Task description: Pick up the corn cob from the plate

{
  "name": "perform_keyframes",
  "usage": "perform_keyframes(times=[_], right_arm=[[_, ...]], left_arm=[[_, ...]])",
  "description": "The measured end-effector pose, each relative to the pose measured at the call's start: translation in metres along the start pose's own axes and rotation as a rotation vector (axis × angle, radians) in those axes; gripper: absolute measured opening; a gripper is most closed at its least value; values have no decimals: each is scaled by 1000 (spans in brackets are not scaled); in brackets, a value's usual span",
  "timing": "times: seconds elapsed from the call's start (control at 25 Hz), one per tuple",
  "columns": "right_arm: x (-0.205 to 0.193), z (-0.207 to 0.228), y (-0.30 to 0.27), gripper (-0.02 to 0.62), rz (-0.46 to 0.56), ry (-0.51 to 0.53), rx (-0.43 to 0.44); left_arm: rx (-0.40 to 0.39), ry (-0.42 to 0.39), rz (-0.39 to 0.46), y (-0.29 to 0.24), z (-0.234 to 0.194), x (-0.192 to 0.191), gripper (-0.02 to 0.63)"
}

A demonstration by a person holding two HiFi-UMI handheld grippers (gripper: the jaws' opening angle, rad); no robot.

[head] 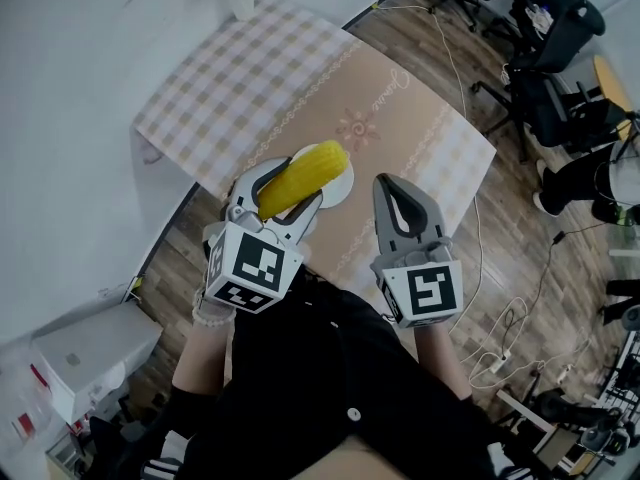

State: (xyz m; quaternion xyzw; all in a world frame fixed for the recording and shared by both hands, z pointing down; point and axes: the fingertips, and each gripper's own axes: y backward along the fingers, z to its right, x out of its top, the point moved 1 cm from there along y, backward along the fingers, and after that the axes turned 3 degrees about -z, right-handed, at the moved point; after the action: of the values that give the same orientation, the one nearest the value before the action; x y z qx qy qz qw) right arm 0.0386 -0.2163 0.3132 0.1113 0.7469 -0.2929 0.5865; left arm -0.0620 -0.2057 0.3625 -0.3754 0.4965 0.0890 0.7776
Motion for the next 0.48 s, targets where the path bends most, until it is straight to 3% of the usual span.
perform_keyframes(times=[0.16,0.48], right_arm=[[3,4,-3,41,11,12,18],[5,-28,10,41,23,56,43]], left_arm=[[9,-2,12,-2,-1,10,259],[28,-7,22,25,6,-2,259]])
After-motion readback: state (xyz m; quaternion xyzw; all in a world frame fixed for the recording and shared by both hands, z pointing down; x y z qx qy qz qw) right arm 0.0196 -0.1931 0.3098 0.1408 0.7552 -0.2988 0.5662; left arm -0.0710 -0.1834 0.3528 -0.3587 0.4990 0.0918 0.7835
